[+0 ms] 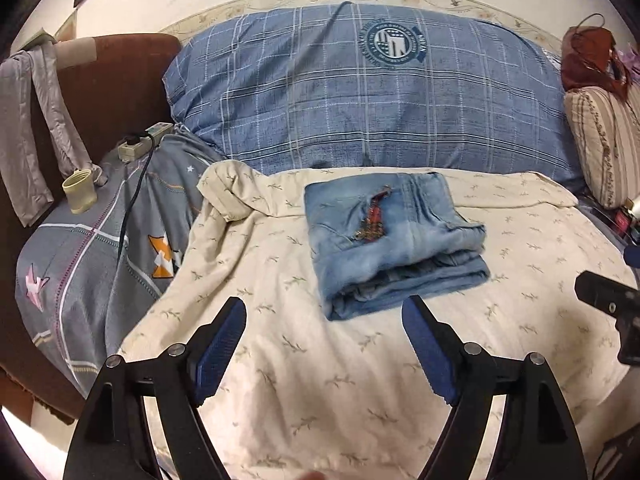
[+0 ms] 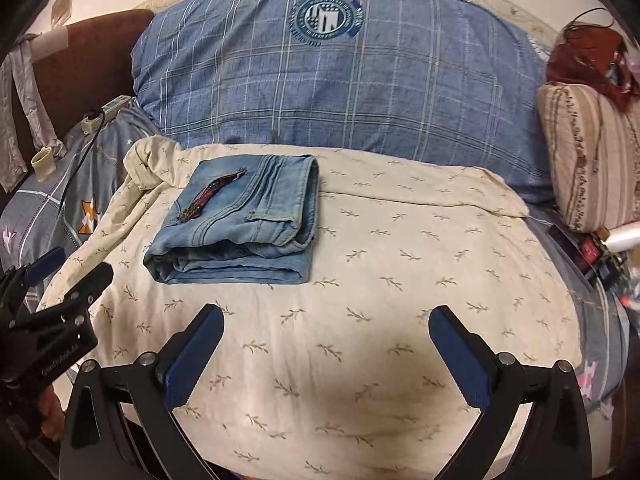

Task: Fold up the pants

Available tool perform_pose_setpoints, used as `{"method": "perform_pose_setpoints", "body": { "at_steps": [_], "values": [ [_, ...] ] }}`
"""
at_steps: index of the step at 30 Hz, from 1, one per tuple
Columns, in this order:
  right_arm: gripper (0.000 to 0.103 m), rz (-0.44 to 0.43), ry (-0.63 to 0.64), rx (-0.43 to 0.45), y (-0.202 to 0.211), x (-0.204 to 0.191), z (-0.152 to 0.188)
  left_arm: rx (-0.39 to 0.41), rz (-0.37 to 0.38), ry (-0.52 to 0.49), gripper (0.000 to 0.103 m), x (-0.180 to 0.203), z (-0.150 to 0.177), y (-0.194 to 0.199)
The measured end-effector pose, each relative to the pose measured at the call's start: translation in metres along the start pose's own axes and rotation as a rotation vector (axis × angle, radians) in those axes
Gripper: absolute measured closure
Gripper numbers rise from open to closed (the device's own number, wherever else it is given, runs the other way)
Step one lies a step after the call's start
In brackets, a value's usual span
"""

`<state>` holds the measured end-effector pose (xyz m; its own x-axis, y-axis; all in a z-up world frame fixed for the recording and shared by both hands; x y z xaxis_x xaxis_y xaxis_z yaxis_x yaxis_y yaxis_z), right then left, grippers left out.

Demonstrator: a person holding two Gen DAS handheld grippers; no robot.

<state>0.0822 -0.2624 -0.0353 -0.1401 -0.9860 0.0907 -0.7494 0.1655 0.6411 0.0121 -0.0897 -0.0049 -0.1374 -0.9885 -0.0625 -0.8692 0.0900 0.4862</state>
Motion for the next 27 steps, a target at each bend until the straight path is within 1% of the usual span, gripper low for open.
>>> {"method": "perform_pose_setpoints", "body": {
  "at_steps": [3, 8, 16, 20, 23, 27],
  "values": [
    [0.0, 0.027, 0.011, 0.015, 0.01, 0.005, 0.004, -0.026, 0.023, -0.005, 0.023, 0.006, 0.009, 0.009],
    [0.0, 0.065, 0.03, 0.041, 0.026, 0.01, 0.012, -0.042, 0.046, -0.025, 0.024, 0.013, 0.014, 0.019],
    [0.0, 0.06, 0.01, 0.019, 0.031, 0.016, 0.025, -0.071, 0.085, -0.042, 0.024, 0.023, 0.019, 0.026],
    [0.0, 0.061, -0.004, 0.006, 0.029, 0.019, 0.029, -0.038, 0.119, -0.017, 0.024, 0.025, 0.013, 0.035],
    [0.0, 0.066, -0.008, -0.002, 0.027, 0.019, 0.031, -0.057, 0.138, -0.003, 0.024, 0.027, 0.014, 0.038],
    [0.0, 0.07, -0.004, -0.017, 0.023, 0.019, 0.032, -0.07, 0.13, -0.002, 0.024, 0.025, 0.016, 0.036]
  ]
}}
Point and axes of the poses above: each gripper's, at about its wrist camera, not at the fingertips, and y roughly against the way its jaws point, x to its right, z to its underside, the point moved 6 cm from there along -y, roughly the way its jaws point, and after that the axes turned 11 degrees about x, right-handed, at the moved point
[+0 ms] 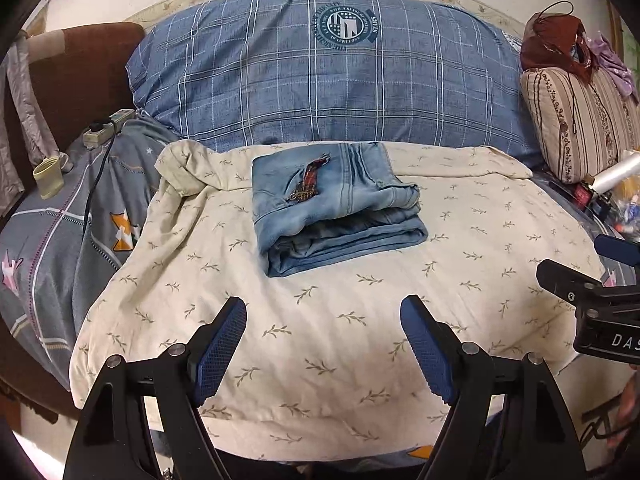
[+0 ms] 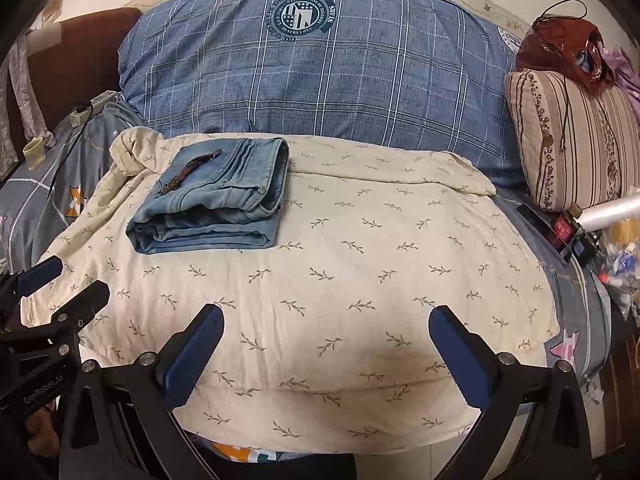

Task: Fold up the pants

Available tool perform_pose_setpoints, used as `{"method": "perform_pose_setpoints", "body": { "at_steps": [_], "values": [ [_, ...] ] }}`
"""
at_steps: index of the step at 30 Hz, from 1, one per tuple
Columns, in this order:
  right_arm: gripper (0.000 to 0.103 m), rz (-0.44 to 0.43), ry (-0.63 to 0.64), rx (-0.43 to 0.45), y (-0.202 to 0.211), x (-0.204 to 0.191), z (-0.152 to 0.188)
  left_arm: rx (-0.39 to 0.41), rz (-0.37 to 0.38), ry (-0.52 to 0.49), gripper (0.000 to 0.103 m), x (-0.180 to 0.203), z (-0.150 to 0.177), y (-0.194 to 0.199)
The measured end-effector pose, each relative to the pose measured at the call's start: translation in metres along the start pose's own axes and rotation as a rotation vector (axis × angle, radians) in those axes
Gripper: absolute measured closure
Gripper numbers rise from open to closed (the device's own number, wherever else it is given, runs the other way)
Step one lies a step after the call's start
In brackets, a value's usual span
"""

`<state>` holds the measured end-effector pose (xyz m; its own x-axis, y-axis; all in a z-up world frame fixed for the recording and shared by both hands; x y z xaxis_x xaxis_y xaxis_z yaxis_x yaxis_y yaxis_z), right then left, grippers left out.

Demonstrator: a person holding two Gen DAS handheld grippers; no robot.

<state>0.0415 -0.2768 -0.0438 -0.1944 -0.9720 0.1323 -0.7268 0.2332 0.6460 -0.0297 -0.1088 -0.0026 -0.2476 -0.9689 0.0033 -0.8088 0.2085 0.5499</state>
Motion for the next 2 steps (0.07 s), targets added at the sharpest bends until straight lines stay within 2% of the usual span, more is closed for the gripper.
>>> {"method": "perform_pose_setpoints", "body": {
  "at_steps": [2],
  "values": [
    [0.0, 0.0, 0.003, -0.006, -0.0022, 0.0005, 0.0005, 0.001, -0.007, 0.002, 0.024, -0.0024, -0.001, -0.0018]
  ]
}}
Point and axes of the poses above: each gripper's, at about its wrist camera, not at the fingertips, and y roughly against the way its jaws point, x to its right, z to its underside, the point moved 6 cm from there along -y, roughly the way its jaws point, and after that the axes turned 11 degrees about x, right-handed, at the moved point
